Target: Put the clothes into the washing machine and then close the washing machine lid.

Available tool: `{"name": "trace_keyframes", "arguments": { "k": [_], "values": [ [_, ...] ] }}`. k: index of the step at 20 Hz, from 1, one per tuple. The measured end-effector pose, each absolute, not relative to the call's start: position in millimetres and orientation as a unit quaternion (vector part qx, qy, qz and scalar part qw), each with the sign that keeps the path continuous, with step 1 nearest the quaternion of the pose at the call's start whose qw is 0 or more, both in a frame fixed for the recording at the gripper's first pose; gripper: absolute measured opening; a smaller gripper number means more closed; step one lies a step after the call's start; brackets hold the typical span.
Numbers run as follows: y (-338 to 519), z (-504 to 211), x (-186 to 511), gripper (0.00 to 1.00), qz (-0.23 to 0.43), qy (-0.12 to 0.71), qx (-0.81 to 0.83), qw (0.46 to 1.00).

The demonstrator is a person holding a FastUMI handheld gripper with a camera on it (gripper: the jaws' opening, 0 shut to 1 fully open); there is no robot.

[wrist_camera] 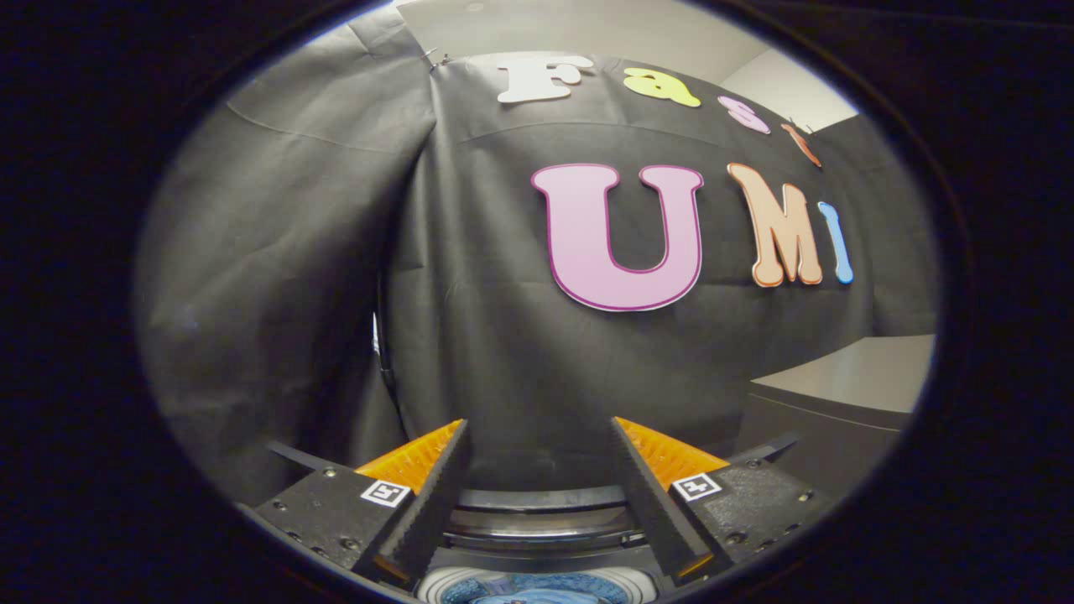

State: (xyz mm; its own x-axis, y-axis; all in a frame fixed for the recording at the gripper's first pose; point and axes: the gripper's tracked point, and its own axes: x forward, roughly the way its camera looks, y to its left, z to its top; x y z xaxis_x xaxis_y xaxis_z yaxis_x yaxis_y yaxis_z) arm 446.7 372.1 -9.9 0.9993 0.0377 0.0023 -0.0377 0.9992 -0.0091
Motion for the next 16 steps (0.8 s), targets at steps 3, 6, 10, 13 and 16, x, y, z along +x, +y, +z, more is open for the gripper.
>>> {"name": "trace_keyframes", "arguments": {
  "k": [3, 6, 10, 13, 16],
  "values": [
    [372, -9, 441, 0.98, 0.018, -0.002, -0.004, 1.000],
    [372, -13, 439, 0.98, 0.026, -0.001, -0.003, 1.000],
    [370, -19, 428, 0.98, 0.031, 0.011, -0.002, 0.999],
    [365, -23, 425, 0.98, 0.023, 0.021, -0.006, 1.000],
    [367, -35, 415, 0.99, 0.022, 0.043, 0.013, 0.999]
  ]
}}
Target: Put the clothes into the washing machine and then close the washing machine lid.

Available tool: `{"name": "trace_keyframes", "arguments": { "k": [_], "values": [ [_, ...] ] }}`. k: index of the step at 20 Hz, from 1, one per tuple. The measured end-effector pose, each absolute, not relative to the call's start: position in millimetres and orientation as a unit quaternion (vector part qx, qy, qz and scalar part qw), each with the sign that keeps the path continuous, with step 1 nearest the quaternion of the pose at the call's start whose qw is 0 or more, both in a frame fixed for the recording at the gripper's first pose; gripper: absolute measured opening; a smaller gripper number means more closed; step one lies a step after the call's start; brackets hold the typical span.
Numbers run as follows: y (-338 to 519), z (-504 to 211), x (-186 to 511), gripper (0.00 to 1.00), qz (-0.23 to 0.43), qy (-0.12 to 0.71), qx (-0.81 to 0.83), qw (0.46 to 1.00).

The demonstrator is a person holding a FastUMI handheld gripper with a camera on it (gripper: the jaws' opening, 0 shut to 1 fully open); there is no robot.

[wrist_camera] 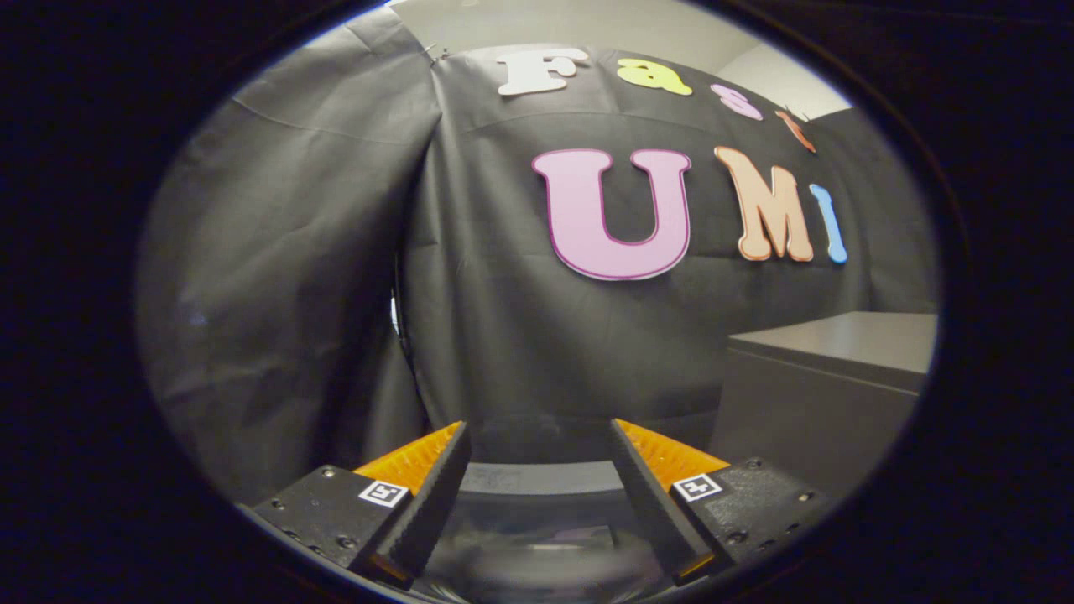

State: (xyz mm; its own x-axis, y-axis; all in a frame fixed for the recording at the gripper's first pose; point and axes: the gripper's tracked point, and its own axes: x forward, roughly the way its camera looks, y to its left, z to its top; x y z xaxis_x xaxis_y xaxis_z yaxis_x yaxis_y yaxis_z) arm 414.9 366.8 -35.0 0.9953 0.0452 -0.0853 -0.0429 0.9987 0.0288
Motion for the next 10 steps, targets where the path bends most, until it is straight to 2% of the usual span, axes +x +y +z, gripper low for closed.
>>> {"name": "trace_keyframes", "arguments": {
  "k": [10],
  "values": [
    [353, -63, 382, 0.99, 0.011, 0.073, 0.020, 0.997]
  ]
}}
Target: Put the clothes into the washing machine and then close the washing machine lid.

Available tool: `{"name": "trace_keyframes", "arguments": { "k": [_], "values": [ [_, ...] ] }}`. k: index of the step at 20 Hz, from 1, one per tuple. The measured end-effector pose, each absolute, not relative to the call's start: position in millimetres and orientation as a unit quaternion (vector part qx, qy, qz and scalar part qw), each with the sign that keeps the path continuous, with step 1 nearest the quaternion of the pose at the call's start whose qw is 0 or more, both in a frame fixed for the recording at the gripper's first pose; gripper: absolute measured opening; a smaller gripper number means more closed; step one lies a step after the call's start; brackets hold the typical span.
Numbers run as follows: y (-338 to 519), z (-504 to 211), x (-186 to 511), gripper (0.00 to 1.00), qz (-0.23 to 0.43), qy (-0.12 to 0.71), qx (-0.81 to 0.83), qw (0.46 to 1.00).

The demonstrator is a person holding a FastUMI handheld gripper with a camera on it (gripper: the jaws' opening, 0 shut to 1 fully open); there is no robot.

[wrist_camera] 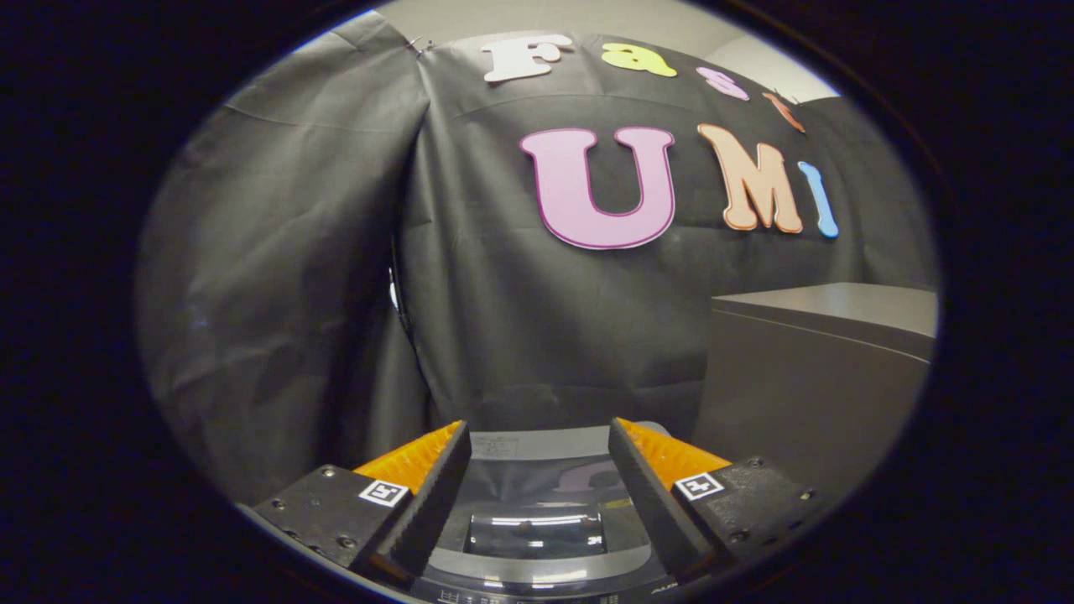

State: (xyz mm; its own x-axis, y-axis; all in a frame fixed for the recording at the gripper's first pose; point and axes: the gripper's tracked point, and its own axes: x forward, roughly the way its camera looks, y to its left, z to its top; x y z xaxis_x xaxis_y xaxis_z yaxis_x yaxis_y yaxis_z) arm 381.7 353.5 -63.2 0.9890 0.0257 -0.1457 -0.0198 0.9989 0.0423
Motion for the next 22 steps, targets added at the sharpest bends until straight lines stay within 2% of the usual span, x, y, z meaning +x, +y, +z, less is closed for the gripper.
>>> {"name": "trace_keyframes", "arguments": {
  "k": [16, 22],
  "values": [
    [325, -53, 298, 0.99, -0.010, 0.089, 0.001, 0.996],
    [335, -41, 254, 0.99, 0.024, 0.096, -0.010, 0.995]
  ]
}}
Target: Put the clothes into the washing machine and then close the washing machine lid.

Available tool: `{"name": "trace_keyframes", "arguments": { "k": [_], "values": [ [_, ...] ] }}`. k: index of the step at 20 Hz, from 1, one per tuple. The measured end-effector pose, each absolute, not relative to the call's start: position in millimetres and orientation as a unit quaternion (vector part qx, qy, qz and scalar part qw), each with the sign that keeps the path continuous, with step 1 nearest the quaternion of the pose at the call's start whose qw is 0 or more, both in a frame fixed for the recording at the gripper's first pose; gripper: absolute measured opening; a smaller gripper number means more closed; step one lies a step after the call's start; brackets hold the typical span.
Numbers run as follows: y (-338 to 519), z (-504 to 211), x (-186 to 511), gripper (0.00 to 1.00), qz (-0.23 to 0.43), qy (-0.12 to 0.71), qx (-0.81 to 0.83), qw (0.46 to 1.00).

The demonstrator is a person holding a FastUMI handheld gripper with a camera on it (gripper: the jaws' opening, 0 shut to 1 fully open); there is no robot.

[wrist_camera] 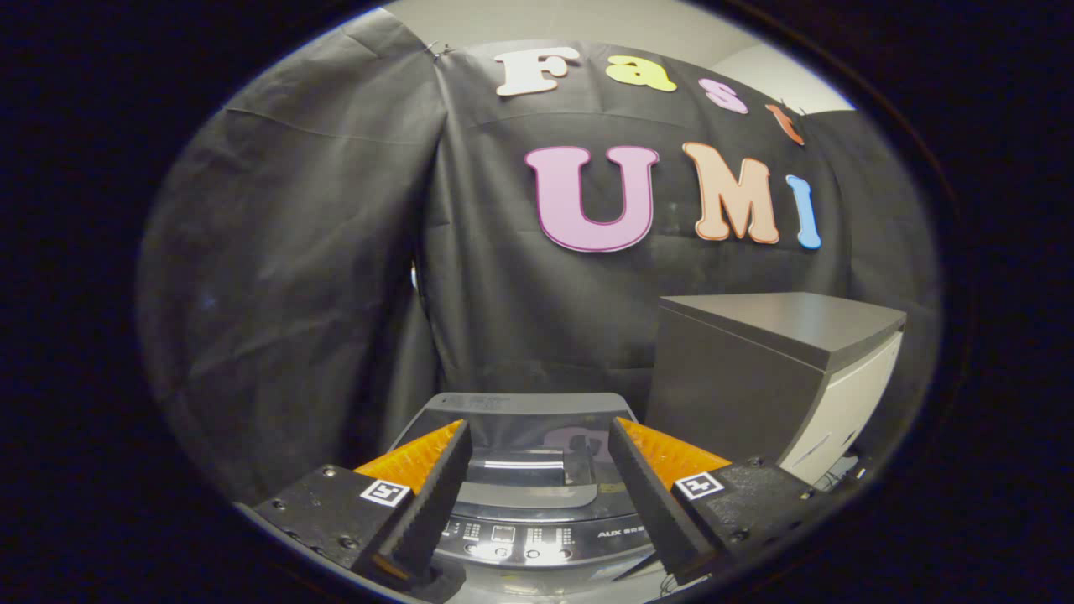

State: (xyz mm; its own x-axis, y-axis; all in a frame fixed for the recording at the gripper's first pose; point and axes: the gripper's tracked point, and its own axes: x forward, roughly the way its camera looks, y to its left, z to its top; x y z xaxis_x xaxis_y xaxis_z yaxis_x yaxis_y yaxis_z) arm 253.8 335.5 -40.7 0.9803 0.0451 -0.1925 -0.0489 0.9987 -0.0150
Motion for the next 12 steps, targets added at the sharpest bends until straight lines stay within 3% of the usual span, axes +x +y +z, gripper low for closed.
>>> {"name": "trace_keyframes", "arguments": {
  "k": [5, 12],
  "values": [
    [343, -41, 214, 0.98, 0.068, 0.098, -0.005, 0.993],
    [310, 3, 168, 0.97, 0.055, 0.024, 0.024, 0.998]
  ]
}}
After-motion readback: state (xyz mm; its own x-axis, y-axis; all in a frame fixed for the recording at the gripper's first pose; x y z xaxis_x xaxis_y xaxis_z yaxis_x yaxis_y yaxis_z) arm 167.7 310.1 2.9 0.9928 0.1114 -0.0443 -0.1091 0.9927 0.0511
